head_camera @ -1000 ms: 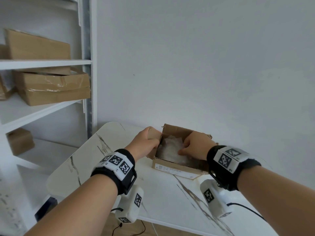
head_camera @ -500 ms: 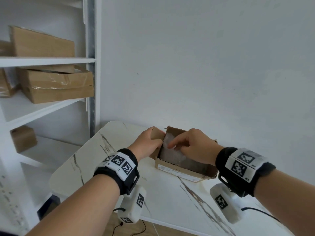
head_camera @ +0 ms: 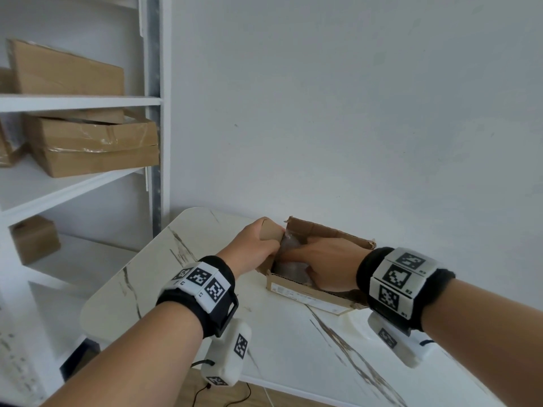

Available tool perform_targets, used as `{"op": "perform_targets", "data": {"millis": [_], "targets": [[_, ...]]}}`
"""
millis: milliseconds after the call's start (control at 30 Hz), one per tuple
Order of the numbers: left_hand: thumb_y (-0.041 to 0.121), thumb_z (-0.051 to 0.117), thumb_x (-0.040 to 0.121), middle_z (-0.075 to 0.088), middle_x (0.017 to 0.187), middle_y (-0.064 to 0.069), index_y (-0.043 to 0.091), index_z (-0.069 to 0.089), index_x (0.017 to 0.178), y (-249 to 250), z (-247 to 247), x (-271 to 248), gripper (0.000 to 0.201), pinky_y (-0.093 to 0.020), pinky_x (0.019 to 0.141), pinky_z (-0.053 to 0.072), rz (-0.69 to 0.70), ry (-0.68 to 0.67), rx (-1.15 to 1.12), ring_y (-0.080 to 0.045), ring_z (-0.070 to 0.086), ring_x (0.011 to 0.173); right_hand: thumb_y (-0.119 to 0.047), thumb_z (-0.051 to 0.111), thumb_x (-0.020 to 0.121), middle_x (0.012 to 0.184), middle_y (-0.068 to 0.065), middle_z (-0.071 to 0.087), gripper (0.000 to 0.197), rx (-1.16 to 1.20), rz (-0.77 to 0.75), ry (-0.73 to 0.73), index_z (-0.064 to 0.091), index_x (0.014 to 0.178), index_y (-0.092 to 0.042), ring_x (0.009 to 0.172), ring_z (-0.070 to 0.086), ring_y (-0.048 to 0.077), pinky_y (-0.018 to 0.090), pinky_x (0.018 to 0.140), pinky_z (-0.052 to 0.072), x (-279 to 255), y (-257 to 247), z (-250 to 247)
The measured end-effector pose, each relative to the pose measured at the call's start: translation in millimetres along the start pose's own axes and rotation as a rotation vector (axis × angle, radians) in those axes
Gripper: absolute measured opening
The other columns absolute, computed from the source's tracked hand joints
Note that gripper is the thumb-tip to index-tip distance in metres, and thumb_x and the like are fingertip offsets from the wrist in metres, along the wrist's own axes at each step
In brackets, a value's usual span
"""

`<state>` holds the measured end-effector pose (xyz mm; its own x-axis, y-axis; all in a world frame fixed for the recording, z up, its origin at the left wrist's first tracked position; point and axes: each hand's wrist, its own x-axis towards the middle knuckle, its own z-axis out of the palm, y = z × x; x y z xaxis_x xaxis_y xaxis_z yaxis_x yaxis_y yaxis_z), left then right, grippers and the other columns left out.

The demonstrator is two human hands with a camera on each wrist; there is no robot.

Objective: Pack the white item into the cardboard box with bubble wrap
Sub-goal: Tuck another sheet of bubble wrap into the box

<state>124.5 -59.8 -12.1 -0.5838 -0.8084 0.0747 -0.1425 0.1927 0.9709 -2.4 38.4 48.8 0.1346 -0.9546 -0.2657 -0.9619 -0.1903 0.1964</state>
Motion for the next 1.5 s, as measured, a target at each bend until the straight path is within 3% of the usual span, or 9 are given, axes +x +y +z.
{"op": "perform_targets", "data": {"millis": [133, 233, 367, 500, 700, 833, 1033, 1266, 1500], "targets": [[0.002, 0.049, 0.084, 0.065, 0.108, -0.006, 0.019, 0.059, 0.109, -1.5, 0.3, 1.5, 0.032, -0.028, 0.076, 0.049, 0.003, 0.003, 0.007, -0.022, 0.06, 0.101, -0.016, 0.039, 0.092, 0.124, -0.003, 0.059, 0.045, 0.009, 0.029, -0.117, 0.047, 0.133, -0.035, 0.111, 0.056, 0.024, 0.038, 0.09, 0.048, 12.3, -1.4, 2.4], [0.001, 0.05, 0.084, 0.066, 0.106, -0.005, 0.023, 0.059, 0.103, -2.2, 0.3, 3.5, 0.031, -0.03, 0.078, 0.05, 0.0, 0.004, -0.005, -0.022, 0.061, 0.099, -0.017, 0.038, 0.089, 0.119, 0.007, 0.061, 0.04, 0.079, 0.098, -0.133, 0.054, 0.125, -0.022, 0.107, 0.057, 0.03, 0.042, 0.093, 0.048, 21.0, -5.1, 2.4], [0.002, 0.049, 0.084, 0.065, 0.103, -0.004, 0.019, 0.059, 0.109, -1.5, -1.7, 1.5, 0.032, -0.029, 0.074, 0.049, -0.026, 0.003, -0.014, -0.02, 0.06, 0.094, -0.02, 0.046, 0.081, 0.099, 0.002, 0.068, 0.028, 0.152, 0.089, 0.076, 0.062, 0.102, -0.025, 0.093, 0.062, 0.025, 0.041, 0.084, 0.052, 21.1, -0.2, 6.1], [0.004, 0.048, 0.087, 0.065, 0.104, -0.005, 0.018, 0.058, 0.113, -0.2, 0.6, 1.9, 0.031, -0.026, 0.067, 0.048, -0.035, 0.003, -0.019, -0.02, 0.06, 0.092, -0.032, 0.056, 0.087, 0.105, -0.011, 0.07, 0.021, 0.08, 0.097, 0.328, 0.069, 0.103, -0.033, 0.098, 0.063, 0.016, 0.031, 0.084, 0.049, 8.0, 15.6, 2.8], [0.003, 0.048, 0.086, 0.064, 0.099, -0.006, 0.015, 0.059, 0.109, -0.7, 1.0, 1.9, 0.028, -0.027, 0.07, 0.047, -0.043, 0.015, -0.022, -0.02, 0.058, 0.089, -0.043, 0.013, 0.079, 0.119, -0.007, 0.067, 0.061, -0.112, -0.081, 0.085, 0.053, 0.125, -0.043, 0.101, 0.065, 0.024, 0.038, 0.082, 0.053, -0.3, 8.5, 8.0], [0.003, 0.05, 0.084, 0.065, 0.102, -0.008, 0.016, 0.059, 0.109, -1.5, -0.2, 2.6, 0.029, -0.03, 0.074, 0.048, -0.043, 0.011, -0.001, -0.021, 0.059, 0.09, -0.034, 0.03, 0.096, 0.129, -0.008, 0.053, 0.039, -0.138, -0.114, -0.021, 0.05, 0.129, -0.037, 0.107, 0.059, 0.024, 0.039, 0.087, 0.05, -0.1, -4.2, -3.2], [0.003, 0.05, 0.085, 0.064, 0.095, 0.0, 0.027, 0.058, 0.095, -0.6, -0.6, 4.8, 0.027, -0.026, 0.074, 0.046, -0.015, 0.001, 0.013, -0.016, 0.058, 0.088, -0.022, 0.042, 0.095, 0.137, -0.009, 0.051, 0.041, -0.067, -0.046, -0.091, 0.049, 0.134, -0.035, 0.121, 0.052, 0.023, 0.039, 0.099, 0.046, 15.4, -5.1, 8.8], [0.004, 0.048, 0.087, 0.062, 0.103, -0.003, 0.016, 0.056, 0.114, 2.7, 0.7, 1.5, 0.031, -0.023, 0.066, 0.044, -0.019, -0.008, 0.043, -0.017, 0.056, 0.09, -0.01, 0.043, 0.085, 0.124, -0.015, 0.064, 0.053, -0.007, 0.081, 0.199, 0.058, 0.124, -0.044, 0.111, 0.06, 0.019, 0.035, 0.092, 0.049, -1.3, 17.9, 0.6], [0.003, 0.047, 0.087, 0.061, 0.097, -0.004, 0.019, 0.056, 0.105, 1.6, 0.3, 0.6, 0.025, -0.023, 0.063, 0.043, -0.014, -0.016, 0.056, -0.019, 0.056, 0.087, -0.025, 0.05, 0.092, 0.129, -0.01, 0.059, 0.041, -0.142, 0.023, 0.014, 0.046, 0.132, -0.03, 0.12, 0.057, 0.019, 0.038, 0.098, 0.048, 9.2, 18.1, 7.6]]}}
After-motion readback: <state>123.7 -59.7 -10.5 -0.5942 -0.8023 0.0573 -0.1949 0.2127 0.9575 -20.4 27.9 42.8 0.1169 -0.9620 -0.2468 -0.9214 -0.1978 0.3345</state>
